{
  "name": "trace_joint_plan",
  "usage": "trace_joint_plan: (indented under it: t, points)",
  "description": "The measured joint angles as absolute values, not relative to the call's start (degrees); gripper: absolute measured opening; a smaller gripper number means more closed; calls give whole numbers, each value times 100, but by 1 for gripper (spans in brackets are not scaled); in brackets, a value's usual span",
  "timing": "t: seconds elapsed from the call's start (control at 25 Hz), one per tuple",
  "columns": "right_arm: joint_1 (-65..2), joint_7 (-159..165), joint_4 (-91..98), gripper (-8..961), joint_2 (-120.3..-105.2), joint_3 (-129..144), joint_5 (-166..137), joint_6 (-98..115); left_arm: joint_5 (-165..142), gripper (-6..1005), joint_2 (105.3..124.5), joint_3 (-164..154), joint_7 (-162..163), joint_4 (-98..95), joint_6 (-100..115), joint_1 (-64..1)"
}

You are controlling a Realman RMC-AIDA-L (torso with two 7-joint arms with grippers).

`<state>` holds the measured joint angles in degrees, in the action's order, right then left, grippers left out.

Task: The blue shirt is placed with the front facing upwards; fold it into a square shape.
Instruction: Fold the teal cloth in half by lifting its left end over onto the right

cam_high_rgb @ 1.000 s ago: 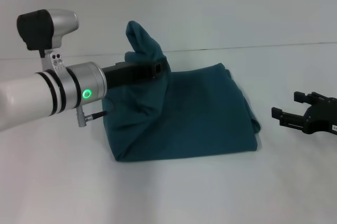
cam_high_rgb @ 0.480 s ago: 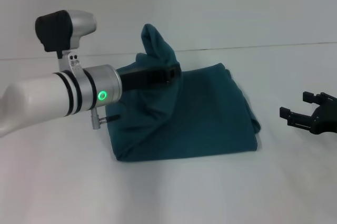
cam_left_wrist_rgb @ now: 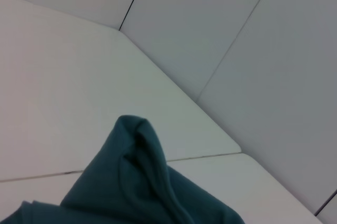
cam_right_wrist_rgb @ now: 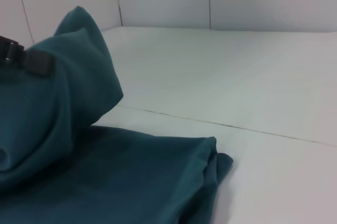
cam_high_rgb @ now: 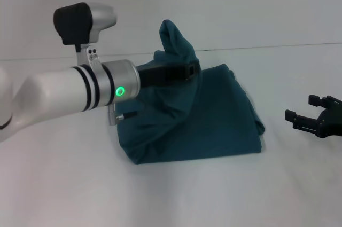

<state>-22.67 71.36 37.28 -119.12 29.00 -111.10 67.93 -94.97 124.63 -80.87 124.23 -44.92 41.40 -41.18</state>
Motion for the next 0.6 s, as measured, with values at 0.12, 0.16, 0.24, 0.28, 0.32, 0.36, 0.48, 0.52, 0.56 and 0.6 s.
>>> trace_joint_plan:
  t: [0.12, 0.16, 0.24, 0.28, 0.32, 0.36, 0.48, 0.52, 0.56, 0.6]
  points:
    - [-2267, 7130, 3727, 898, -11920, 2900, -11110, 6793, -9415, 70, 12463, -8279, 12425, -4389, 3904, -4195]
    - [-2267, 7129, 3727, 897, -11922, 2900, -11110, 6793, -9381, 70, 12463, -8321, 12425, -4338, 3862, -4222]
    - [-2267, 7128, 3726, 894, -11924, 2900, -11110, 6793, -9306, 70, 12463, -8403, 12426, -4239, 3768, -4273]
    - [-2267, 7128, 3726, 892, -11925, 2900, -11110, 6793, -9266, 70, 12463, -8462, 12424, -4187, 3696, -4299]
    - [-2267, 7128, 3726, 891, -11925, 2900, -11110, 6794, -9234, 70, 12463, -8516, 12420, -4148, 3643, -4314]
    - [-2267, 7127, 3726, 889, -11925, 2900, -11110, 6794, -9194, 70, 12463, -8567, 12412, -4113, 3586, -4330]
    - [-2267, 7122, 3726, 885, -11927, 2900, -11109, 6794, -9112, 70, 12463, -8718, 12384, -4035, 3467, -4377]
    - [-2267, 7113, 3725, 883, -11926, 2900, -11110, 6794, -9109, 70, 12463, -8748, 12381, -4024, 3447, -4391]
    - [-2267, 7098, 3722, 882, -11927, 2896, -11109, 6794, -9109, 70, 12463, -8763, 12380, -4014, 3435, -4405]
    - [-2267, 7070, 3718, 880, -11930, 2874, -11109, 6794, -9108, 71, 12463, -8770, 12379, -4007, 3432, -4413]
